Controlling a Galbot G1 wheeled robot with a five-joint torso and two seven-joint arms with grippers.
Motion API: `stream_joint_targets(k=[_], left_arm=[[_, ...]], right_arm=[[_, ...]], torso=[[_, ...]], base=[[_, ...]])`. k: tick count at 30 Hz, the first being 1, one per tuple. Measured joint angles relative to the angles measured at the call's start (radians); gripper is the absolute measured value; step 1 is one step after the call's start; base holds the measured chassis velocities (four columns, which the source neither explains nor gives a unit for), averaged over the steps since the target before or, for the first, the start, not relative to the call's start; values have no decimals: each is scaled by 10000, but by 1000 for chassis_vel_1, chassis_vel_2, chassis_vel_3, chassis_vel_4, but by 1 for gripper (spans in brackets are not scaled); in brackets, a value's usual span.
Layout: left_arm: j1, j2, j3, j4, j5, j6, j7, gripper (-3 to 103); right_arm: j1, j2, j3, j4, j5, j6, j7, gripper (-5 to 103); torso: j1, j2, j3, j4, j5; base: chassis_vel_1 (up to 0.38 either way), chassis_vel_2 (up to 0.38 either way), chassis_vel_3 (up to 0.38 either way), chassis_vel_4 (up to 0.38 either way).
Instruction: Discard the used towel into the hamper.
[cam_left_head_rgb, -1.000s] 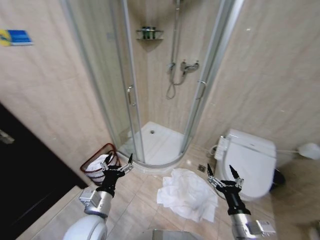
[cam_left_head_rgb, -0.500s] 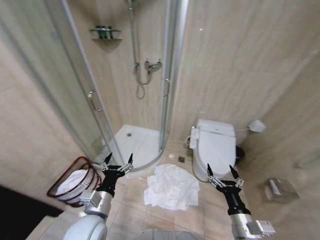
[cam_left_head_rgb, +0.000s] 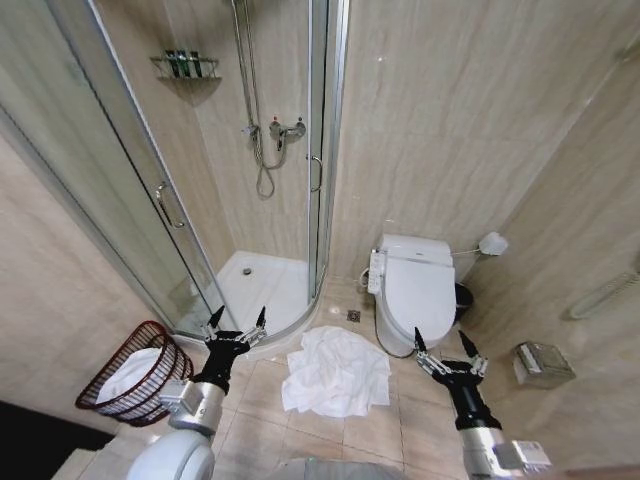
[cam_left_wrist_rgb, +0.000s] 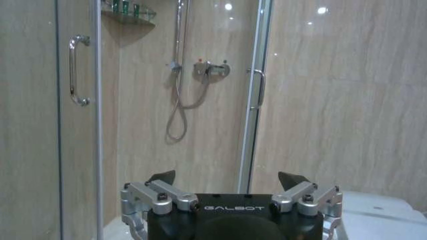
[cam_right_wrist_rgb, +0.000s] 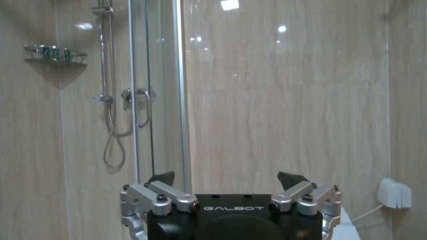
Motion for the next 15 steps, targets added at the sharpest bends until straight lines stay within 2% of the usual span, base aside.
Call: stream_joint_targets(k=[11, 15], left_arm=[[0, 0, 0, 0, 0, 0, 0, 100], [0, 0, 0, 0, 0, 0, 0, 100]], right_arm=[[0, 0, -1, 0, 0, 0, 0, 100], [0, 0, -1, 0, 0, 0, 0, 100]], torso=[[-360, -773, -412, 0, 0], [-435, -933, -494, 0, 0]], base=[[0, 0, 0, 0], [0, 0, 0, 0]])
